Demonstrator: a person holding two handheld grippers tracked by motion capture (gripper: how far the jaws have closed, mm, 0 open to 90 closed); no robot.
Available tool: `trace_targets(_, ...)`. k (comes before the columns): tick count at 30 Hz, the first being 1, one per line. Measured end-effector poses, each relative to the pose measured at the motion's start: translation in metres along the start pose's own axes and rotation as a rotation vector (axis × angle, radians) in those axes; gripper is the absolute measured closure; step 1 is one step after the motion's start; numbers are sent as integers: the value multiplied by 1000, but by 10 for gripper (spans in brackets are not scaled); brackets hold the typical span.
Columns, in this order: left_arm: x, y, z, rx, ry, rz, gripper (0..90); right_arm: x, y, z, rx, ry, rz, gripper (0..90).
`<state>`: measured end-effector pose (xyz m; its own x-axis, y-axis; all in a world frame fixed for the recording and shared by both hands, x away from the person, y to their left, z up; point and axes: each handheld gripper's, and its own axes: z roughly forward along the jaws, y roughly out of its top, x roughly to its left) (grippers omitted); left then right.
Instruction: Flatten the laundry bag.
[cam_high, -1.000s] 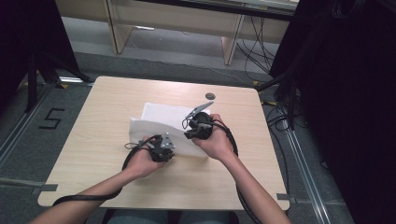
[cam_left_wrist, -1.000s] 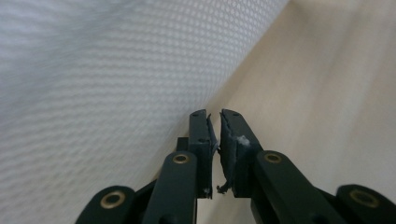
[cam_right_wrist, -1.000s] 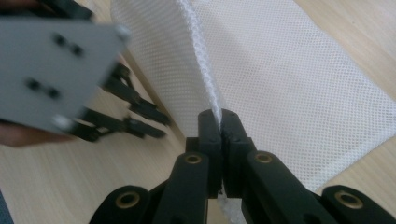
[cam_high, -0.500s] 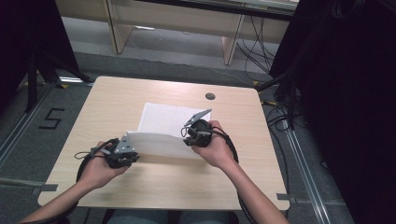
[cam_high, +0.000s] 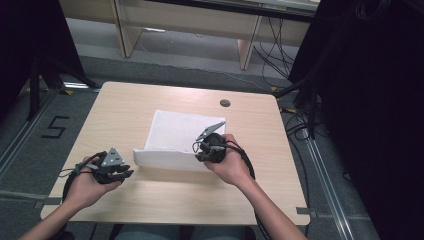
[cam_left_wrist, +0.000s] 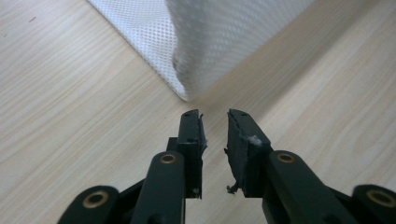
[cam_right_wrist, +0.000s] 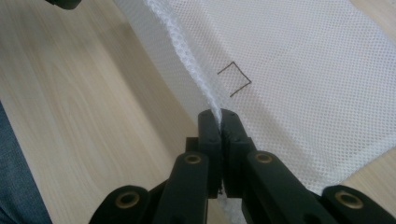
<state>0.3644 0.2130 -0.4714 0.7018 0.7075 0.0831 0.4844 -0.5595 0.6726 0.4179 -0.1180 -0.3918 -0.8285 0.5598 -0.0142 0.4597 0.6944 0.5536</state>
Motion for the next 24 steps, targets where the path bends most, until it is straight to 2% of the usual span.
trace_targets(1, 2, 0, -1, -2, 4, 14, 733, 0, 0, 0, 0, 0, 0, 896)
trace_targets(2, 5, 0, -3, -5, 9, -5, 711, 3, -1, 0, 9, 10, 15, 896)
trace_targets(3, 6, -1, -4, -10, 18, -11, 706, 2, -1, 0, 6, 7, -4, 896)
trace_targets(6, 9, -3, -3, -13, 29, -30, 701, 4, -3, 1, 11, 10, -9, 896)
trace_targets(7, 10, -4, -3, -7, 32, -28, 701, 6, -3, 1, 16, 16, 3, 896)
trace_targets(8, 11, -4, -2, -10, 31, -41, 701, 7, -4, 1, 14, 11, 0, 896)
trace_targets(11, 13, -4, -2, -10, 36, -42, 699, 7, -5, 1, 20, 11, -11, 896)
trace_targets(12, 13, -5, 0, -35, 46, -77, 698, 9, -7, 1, 30, 21, 4, 896)
trace_targets(15, 15, -6, 0, -34, 49, -73, 692, 11, -10, 3, 36, 27, 0, 896)
trace_targets(16, 17, -5, -2, -17, 52, -43, 690, 11, -11, 3, 41, 26, 1, 896)
trace_targets(17, 15, -6, 1, -47, 56, -82, 689, 12, -12, 4, 41, 25, -6, 896)
trace_targets(18, 15, -6, 1, -51, 56, -92, 687, 13, -12, 4, 47, 35, -4, 896)
trace_targets(21, 15, -6, 1, -43, 62, -82, 680, 16, -15, 5, 54, 37, 7, 896)
trace_targets(23, 15, -5, 1, -40, 66, -83, 674, 17, -17, 5, 59, 40, -12, 896)
trace_targets(24, 15, -5, 1, -40, 66, -83, 672, 19, -18, 5, 64, 45, 4, 896)
